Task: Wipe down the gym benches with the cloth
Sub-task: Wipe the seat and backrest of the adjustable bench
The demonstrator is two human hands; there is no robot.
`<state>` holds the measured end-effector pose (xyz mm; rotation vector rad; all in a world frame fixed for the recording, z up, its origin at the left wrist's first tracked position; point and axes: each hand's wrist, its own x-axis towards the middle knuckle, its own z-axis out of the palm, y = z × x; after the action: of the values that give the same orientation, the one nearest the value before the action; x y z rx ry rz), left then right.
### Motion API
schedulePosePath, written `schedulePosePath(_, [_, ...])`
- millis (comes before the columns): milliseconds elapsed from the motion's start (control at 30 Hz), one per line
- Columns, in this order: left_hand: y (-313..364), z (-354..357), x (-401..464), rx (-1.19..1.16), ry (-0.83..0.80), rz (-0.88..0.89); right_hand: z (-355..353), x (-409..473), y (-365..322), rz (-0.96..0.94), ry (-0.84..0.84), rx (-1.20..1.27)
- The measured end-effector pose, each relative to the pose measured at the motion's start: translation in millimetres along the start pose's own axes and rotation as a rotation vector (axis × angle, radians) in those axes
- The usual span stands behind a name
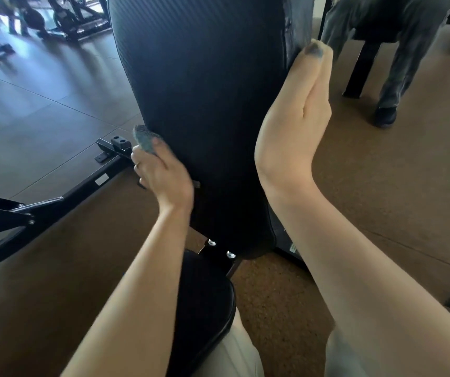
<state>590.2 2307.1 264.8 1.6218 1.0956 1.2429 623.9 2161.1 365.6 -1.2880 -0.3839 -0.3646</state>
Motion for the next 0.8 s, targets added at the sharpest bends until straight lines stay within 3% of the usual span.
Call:
schedulePosePath(100, [-11,-2,17,-0.011,-0.011,-0.188,-13,-29,18,0.132,-0.058,-0.049])
schedulePosePath(233, [-21,1,-51,0.004,-0.029,0.055,-14,-43,41,0.154,-0.054,-0.182])
schedulePosePath(333, [-26,5,-93,-0.015,-0.059,0.111,-14,-39,47,0.112,-0.05,-0.137])
schedulePosePath(433, [-28,6,-72,-0.066,-0.04,0.123,-17,-38,50,0.119,-0.089,-0.112])
schedulePosePath(567, [-36,2,-2,-0.063,0.034,-0.125,-18,-38,52,0.11,-0.078,-0.091])
schedulePosePath(667, [-24,-1,7,-0.029,0.04,-0.174,-16,-39,53,0.099,-0.061,-0.083])
schedulePosePath(800, [13,-1,-25,-0.049,0.044,0.039,-15,-39,50,0.095,-0.046,-0.107])
